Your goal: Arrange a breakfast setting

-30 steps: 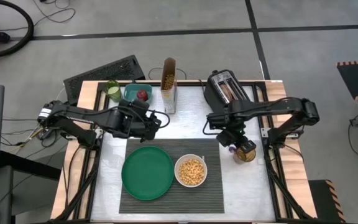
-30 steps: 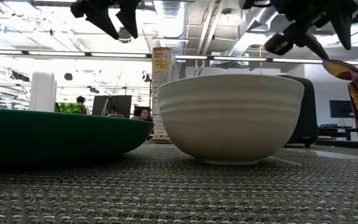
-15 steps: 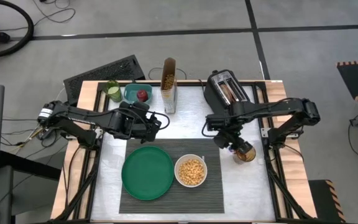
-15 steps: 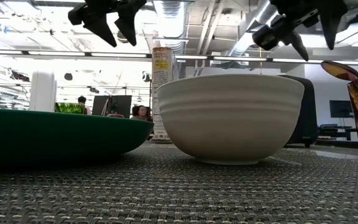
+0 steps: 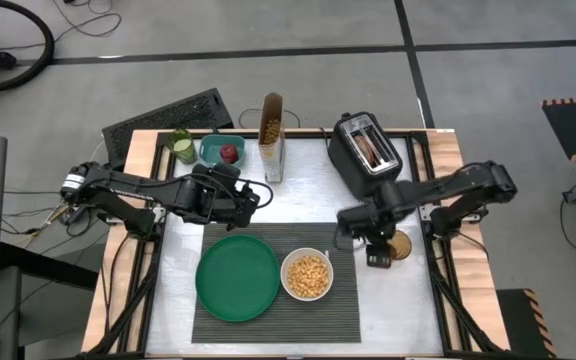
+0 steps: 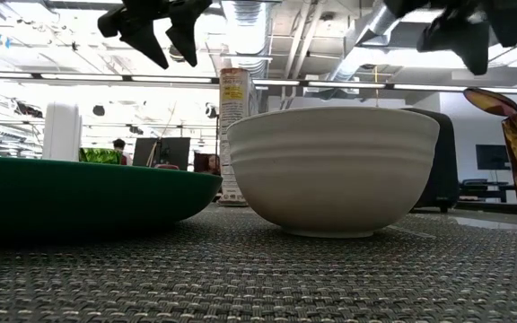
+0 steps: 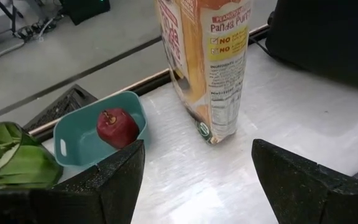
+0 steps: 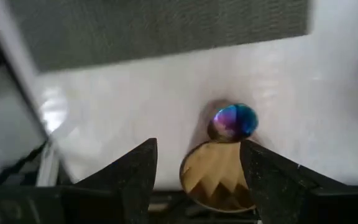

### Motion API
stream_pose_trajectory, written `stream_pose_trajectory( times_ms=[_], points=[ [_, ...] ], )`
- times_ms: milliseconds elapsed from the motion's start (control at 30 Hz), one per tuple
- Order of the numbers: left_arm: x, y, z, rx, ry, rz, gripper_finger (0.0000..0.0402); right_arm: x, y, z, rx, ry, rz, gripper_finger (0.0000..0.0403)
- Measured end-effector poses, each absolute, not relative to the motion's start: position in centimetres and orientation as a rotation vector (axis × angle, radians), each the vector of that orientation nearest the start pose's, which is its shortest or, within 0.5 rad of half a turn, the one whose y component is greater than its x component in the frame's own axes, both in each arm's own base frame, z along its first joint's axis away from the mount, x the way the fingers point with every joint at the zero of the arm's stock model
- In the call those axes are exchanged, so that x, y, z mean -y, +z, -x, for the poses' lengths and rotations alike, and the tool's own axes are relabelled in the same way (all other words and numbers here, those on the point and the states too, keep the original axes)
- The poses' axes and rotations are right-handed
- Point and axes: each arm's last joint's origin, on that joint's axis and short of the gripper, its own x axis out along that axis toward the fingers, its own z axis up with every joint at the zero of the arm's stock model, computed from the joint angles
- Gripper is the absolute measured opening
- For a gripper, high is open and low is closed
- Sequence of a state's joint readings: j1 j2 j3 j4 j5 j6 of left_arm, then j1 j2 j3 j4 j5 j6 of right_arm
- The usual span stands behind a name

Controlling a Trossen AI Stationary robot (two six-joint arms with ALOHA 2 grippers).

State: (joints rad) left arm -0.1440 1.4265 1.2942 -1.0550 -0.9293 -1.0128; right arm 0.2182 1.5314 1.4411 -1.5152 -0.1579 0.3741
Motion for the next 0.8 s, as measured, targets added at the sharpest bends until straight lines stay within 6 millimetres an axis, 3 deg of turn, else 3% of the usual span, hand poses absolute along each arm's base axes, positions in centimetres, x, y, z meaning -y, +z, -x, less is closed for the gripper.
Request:
stream_pose_trajectory(
  times_ms=[233, 433, 800],
  points=[
    [1.5, 31.3, -26.5, -0.623, 1.056, 0.206, 0.0281, -8.7, 30.6, -24.4, -1.534, -0.404, -0.219, 0.0258],
    [1.5, 31.2, -26.5, -0.709, 1.000, 0.069, 0.0281, -10.6, 30.0, -24.7, -1.481, -0.512, -0.383, 0.0258],
    [1.4, 31.3, -26.3, -0.818, 0.957, -0.221, 0.0281, -10.1, 27.0, -26.5, -1.585, -0.752, -0.422, 0.0258]
  ],
)
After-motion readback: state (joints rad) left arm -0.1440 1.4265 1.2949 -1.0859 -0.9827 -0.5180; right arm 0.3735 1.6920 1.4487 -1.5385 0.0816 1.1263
